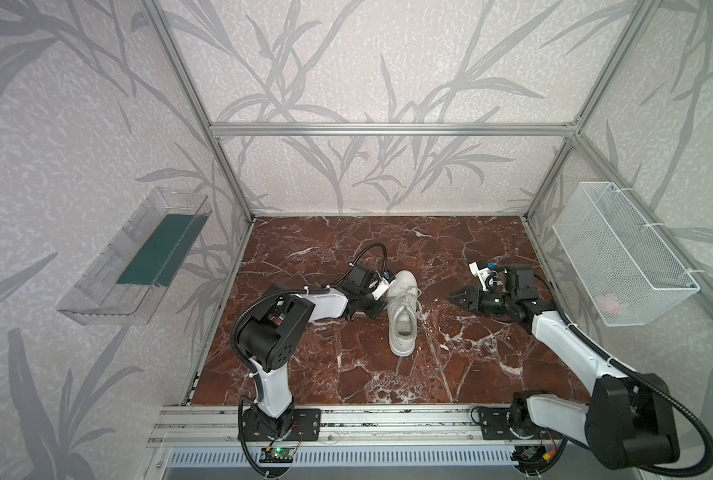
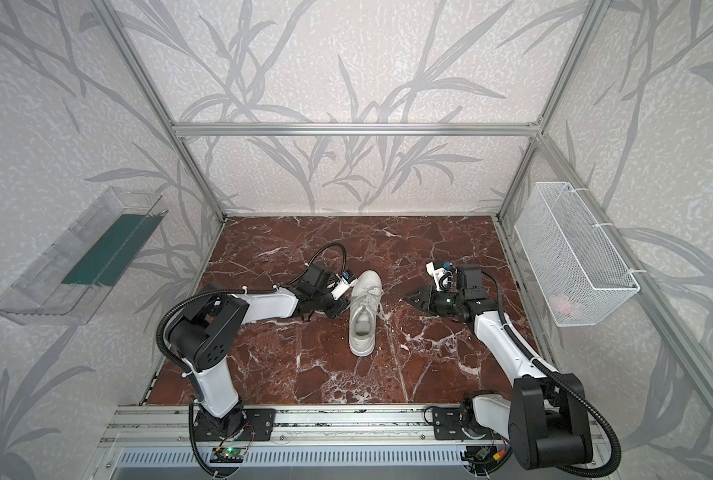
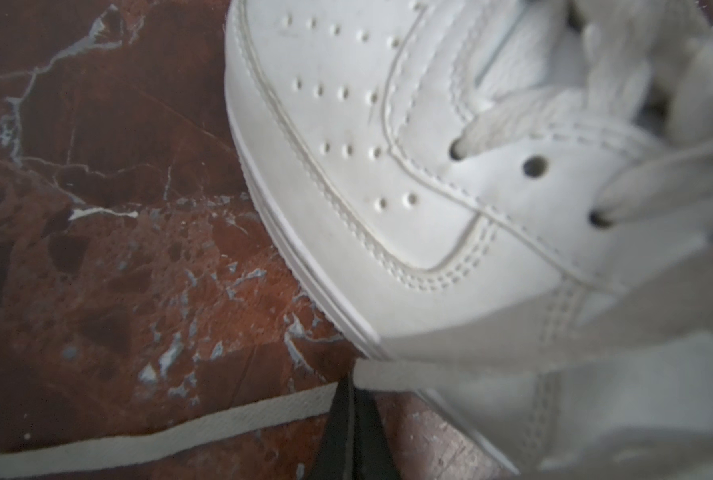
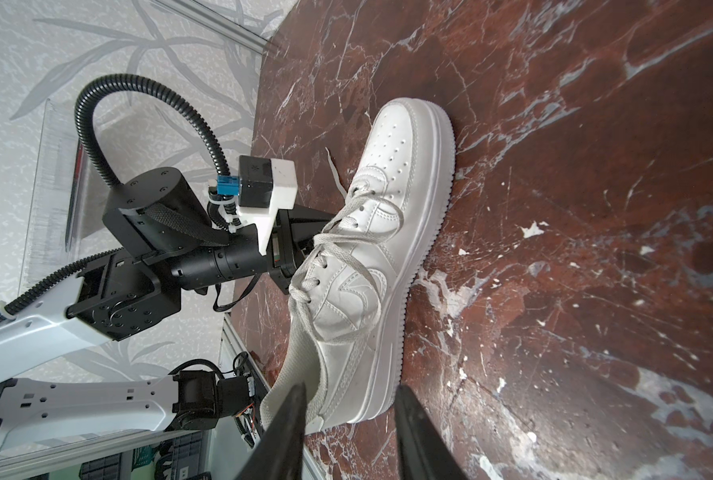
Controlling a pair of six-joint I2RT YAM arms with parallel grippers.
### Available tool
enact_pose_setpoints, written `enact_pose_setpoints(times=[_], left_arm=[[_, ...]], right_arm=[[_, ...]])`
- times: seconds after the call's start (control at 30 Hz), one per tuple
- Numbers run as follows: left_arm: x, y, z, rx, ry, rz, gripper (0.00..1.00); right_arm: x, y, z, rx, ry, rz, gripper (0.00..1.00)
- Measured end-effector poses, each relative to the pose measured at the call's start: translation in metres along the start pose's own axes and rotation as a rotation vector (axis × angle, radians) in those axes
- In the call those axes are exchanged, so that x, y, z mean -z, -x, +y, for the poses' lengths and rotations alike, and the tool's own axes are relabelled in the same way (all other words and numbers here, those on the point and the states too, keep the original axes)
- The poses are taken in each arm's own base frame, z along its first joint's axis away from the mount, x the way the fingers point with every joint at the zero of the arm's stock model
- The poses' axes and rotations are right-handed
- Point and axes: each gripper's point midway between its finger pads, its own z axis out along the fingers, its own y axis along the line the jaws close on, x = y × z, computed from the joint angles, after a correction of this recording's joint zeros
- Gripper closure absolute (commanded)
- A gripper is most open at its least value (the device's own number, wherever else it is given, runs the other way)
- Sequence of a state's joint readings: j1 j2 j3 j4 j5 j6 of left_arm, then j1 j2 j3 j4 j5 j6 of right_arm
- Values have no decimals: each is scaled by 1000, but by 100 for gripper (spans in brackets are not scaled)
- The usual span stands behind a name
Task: Tie the shoes
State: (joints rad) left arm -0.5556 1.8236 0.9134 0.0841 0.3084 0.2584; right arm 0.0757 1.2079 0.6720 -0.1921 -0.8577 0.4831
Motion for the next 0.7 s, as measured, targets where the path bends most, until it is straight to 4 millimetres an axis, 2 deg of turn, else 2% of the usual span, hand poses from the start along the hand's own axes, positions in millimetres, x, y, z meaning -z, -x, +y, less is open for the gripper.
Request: enact_pose_setpoints(times=[0.13,0.43,0.53,0.7], left_arm=[[11,3,-2,4,5,-21,100],[40,37,-3,-10,20,-133,100],[47,44,-3,-16,23,-155,100],[58,52,-5,-24,28,-178,100]], right_arm=[[-1,-2,-1,-13,10,-1,64],[-9,-19,-16,-88,29,5,65],[-16,-24,-20,-119,40,13,68],[-40,-41,-21,-142,51,77,76]])
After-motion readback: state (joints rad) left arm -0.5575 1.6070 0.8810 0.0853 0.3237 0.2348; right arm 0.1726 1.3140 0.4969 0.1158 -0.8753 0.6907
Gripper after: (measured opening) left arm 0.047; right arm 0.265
